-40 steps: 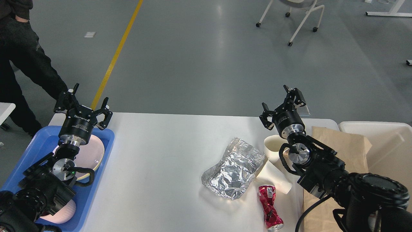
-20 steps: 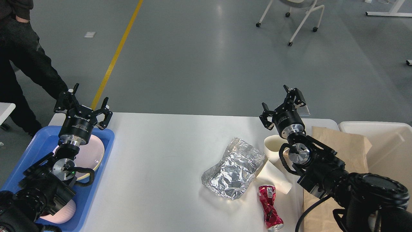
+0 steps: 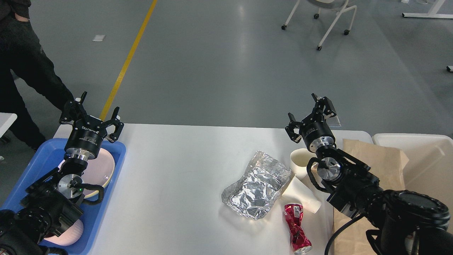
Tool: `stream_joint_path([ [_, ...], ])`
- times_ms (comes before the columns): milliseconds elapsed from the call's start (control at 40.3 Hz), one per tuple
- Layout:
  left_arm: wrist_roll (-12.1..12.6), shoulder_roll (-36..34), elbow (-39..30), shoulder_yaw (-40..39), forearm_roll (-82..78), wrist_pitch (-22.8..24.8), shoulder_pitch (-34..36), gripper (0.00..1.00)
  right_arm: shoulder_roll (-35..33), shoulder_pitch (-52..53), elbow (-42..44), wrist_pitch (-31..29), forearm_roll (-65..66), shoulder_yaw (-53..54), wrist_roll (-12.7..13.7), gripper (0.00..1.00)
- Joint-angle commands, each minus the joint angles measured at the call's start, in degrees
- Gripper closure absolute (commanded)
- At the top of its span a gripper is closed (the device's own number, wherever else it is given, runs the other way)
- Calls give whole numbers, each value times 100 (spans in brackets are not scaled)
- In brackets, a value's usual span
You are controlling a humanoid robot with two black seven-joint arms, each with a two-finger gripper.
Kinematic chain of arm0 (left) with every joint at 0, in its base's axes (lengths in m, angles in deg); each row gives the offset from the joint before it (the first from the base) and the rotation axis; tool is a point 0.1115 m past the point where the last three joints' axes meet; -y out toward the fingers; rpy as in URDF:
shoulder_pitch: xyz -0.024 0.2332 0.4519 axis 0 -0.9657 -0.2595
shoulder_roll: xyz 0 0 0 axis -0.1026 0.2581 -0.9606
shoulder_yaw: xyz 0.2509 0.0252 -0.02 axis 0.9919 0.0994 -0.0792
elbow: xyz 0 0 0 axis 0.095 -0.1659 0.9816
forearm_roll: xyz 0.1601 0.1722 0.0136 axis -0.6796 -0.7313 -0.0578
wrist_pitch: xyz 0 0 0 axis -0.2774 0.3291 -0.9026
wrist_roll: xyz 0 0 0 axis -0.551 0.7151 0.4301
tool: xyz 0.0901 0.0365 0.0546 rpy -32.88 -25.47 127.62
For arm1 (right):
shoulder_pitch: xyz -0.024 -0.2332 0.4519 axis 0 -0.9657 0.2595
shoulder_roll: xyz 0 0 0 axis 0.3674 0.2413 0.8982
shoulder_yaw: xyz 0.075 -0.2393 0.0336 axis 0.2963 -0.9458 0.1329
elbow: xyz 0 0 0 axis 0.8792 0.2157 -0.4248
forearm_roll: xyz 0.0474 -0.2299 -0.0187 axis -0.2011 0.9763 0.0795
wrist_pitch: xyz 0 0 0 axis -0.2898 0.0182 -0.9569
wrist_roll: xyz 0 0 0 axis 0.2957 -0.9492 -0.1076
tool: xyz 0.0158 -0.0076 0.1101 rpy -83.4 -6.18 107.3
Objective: Tidy desktop
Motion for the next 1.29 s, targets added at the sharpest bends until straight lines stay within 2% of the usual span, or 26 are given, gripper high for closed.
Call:
stream_joint_path([
  [0,-8,-2,2,0,0,0,3,4,0,0,9,0,0,0,0,0],
  [1143,1,-2,2,0,0,0,-6,4,53,97,97,-53,79,35,26,0],
  [1267,1,7,2,0,0,0,-6,4,-131,193,105,-88,105,-87,79,0],
])
